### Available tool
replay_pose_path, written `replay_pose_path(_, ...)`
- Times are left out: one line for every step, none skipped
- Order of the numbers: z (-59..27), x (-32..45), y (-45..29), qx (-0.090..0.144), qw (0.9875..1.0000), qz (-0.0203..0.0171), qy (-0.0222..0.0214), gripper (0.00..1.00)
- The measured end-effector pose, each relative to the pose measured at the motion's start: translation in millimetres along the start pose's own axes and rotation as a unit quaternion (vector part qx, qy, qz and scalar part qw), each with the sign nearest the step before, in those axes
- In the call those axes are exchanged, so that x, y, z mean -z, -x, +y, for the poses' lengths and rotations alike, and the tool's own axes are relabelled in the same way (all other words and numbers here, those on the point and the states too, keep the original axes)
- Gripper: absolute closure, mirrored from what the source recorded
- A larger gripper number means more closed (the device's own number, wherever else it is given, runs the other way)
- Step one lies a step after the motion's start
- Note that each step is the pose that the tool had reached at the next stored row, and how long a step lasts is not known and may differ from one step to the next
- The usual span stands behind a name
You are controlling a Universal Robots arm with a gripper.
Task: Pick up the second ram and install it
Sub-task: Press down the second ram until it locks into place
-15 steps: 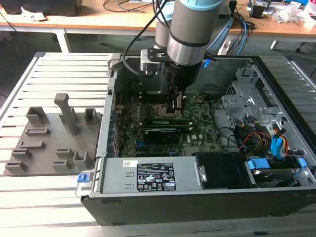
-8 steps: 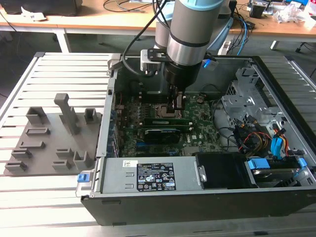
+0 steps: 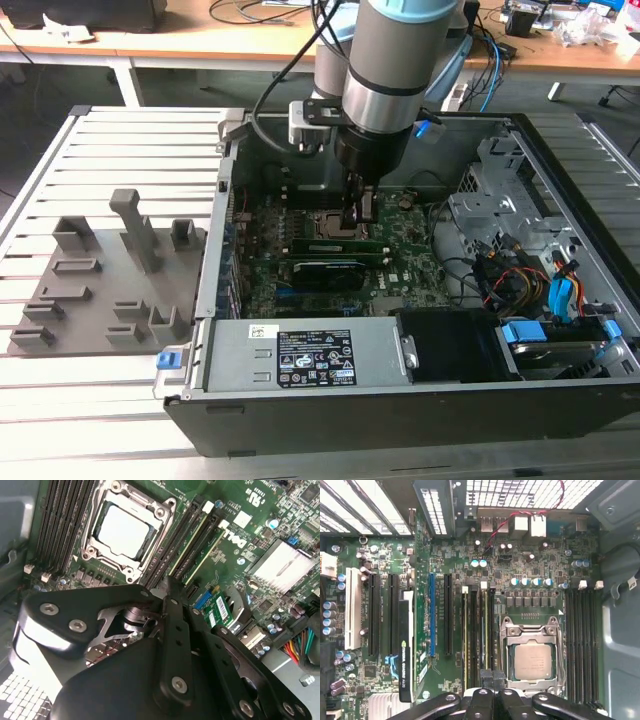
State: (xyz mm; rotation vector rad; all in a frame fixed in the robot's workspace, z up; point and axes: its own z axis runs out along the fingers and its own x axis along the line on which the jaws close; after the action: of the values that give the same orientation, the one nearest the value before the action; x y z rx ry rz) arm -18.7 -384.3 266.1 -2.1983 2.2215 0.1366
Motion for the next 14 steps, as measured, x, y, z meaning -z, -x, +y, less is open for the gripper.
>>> replay_pose_path(-4.6, -1.8, -0.1, 0.0, 1.0, 0.0001, 0.0002, 0.89)
replay_pose_path(-7.3, -3.3, -0.2, 0.0, 1.0, 0.0001, 0.0003, 0.89)
replay_pose_path(-8.8, -4.2, -0.3, 0.0, 1.0, 0.0001, 0.0004, 0.89)
replay_pose_path(-10.2, -5.3, -0.4, 0.0, 1.0, 0.0001, 0.0004, 0.89)
replay_pose_path(-13.0, -7.1, -0.5, 0.0, 1.0, 0.0001, 0.0007, 0.89)
replay_pose_path(-15.5, -8.4, -0.6, 0.0, 1.0, 0.0001, 0.0008, 0.89)
replay_pose_path(-26.6, -12.1, -0.8, 0.0, 1.0, 0.0001, 0.0019, 0.89)
replay_pose_path(-36.0, -16.3, -1.0, 0.0, 1.0, 0.0001, 0.003, 0.89)
replay_pose_path(-40.1, -19.9, -1.2, 0.0, 1.0, 0.0001, 0.0035, 0.89)
replay_pose_path(-44.1, -23.0, -1.4, 0.0, 1.0, 0.0001, 0.0039, 0.89)
replay_pose_path(-46.9, -25.5, -1.6, 0.0, 1.0, 0.0001, 0.0042, 0.89)
replay_pose_path(-47.5, -26.3, -1.6, 0.0, 1.0, 0.0001, 0.0042, 0.89)
replay_pose_path(-47.8, -27.3, -1.7, 0.0, 1.0, 0.0001, 0.0042, 0.89)
replay_pose_path(-48.1, -30.6, -1.9, 0.0, 1.0, 0.0001, 0.0042, 0.89)
